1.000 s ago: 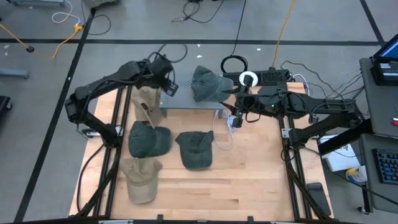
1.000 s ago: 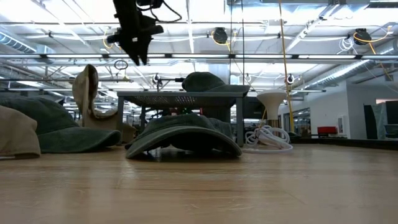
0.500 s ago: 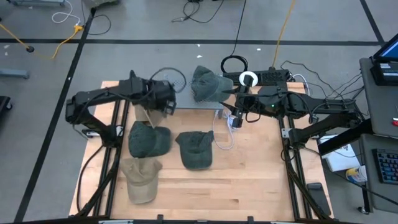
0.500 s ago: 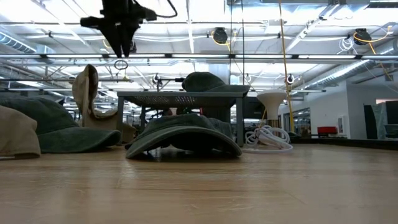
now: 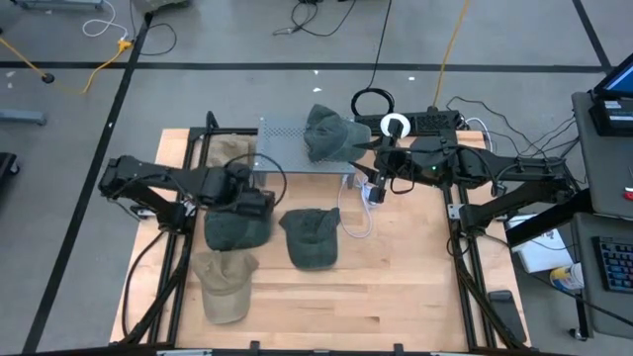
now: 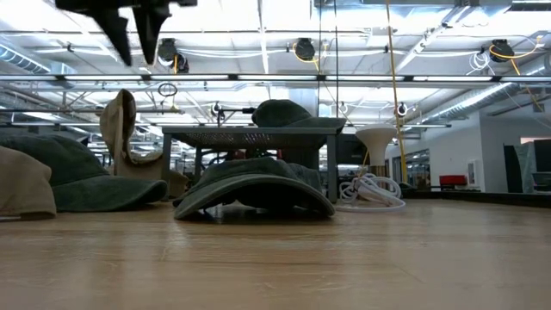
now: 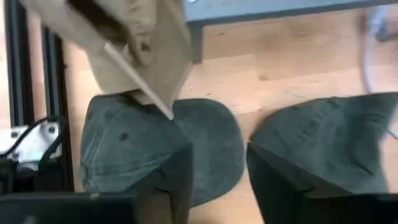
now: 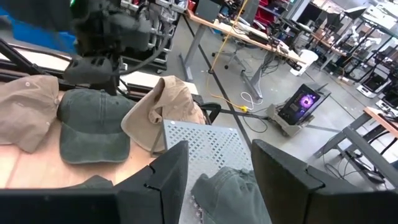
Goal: Pick & Place hat
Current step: Put the right brown cap on the shelf
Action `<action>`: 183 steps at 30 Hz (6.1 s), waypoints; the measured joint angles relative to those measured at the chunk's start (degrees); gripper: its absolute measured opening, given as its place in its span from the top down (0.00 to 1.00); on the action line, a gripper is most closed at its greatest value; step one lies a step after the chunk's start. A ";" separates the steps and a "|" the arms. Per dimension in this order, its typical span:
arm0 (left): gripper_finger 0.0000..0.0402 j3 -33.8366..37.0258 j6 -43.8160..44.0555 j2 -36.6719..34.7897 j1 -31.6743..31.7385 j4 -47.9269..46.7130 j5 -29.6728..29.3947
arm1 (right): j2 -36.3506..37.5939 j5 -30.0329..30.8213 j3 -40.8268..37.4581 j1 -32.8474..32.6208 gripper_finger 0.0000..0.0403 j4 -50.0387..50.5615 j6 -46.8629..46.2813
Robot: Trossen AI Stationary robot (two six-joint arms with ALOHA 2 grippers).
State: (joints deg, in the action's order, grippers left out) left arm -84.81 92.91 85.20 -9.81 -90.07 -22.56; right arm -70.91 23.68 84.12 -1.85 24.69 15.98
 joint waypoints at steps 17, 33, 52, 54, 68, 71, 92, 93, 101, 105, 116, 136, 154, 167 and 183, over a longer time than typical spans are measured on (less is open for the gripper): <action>0.36 21.70 30.59 0.10 -1.24 0.35 -8.40 | 0.00 0.00 0.00 0.02 0.58 -0.11 3.06; 0.36 30.74 25.61 0.10 7.46 13.63 -15.37 | 0.02 -5.95 0.00 0.00 0.58 -5.12 4.83; 0.95 33.28 19.40 -0.87 7.86 15.95 -13.99 | 0.02 -5.85 0.00 0.00 0.58 -8.61 6.19; 0.95 33.07 20.08 -1.92 7.65 14.17 -14.09 | 0.02 -5.84 0.00 0.00 0.58 -9.17 6.19; 0.98 30.52 14.39 -13.48 9.97 0.12 -26.88 | 0.02 -5.81 0.00 0.00 0.58 -9.86 6.19; 0.98 28.90 6.09 -13.28 11.39 0.16 -31.51 | 0.02 -5.80 0.00 0.00 0.58 -9.81 6.19; 0.98 16.03 -98.48 -7.16 17.33 35.78 -65.53 | 0.02 -5.66 0.00 0.02 0.58 -9.84 9.18; 0.98 16.04 -100.84 -6.89 17.53 38.81 -65.74 | 0.02 -5.66 0.00 0.02 0.58 -9.84 9.16; 0.98 16.07 -97.67 -2.37 18.04 47.07 -65.44 | 0.02 -5.73 0.00 0.02 0.58 -9.83 8.90; 0.98 16.08 -92.75 1.33 17.99 46.95 -64.49 | 0.02 -5.77 0.00 0.02 0.58 -9.81 9.93; 0.97 16.10 -89.11 10.06 16.80 46.98 -64.68 | 0.02 -5.78 0.00 0.02 0.58 -9.35 12.17; 0.88 16.10 -94.95 10.33 15.41 47.11 -55.22 | 0.02 -5.81 -0.02 0.02 0.58 -8.09 13.43; 0.71 16.08 -94.54 7.46 13.45 46.43 -53.92 | 0.00 -5.83 -0.02 0.20 0.58 -8.13 13.65; 0.53 16.13 -96.39 5.94 12.97 45.28 -46.48 | 0.00 -5.79 -0.02 1.51 0.58 -8.13 13.38; 0.38 16.10 -90.10 0.42 13.93 43.13 -34.58 | 0.00 -5.79 -0.02 1.51 0.58 -8.13 13.23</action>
State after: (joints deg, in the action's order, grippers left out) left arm -68.71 2.81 85.62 4.12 -46.94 -57.14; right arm -70.91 17.89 84.09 -0.34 16.56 29.21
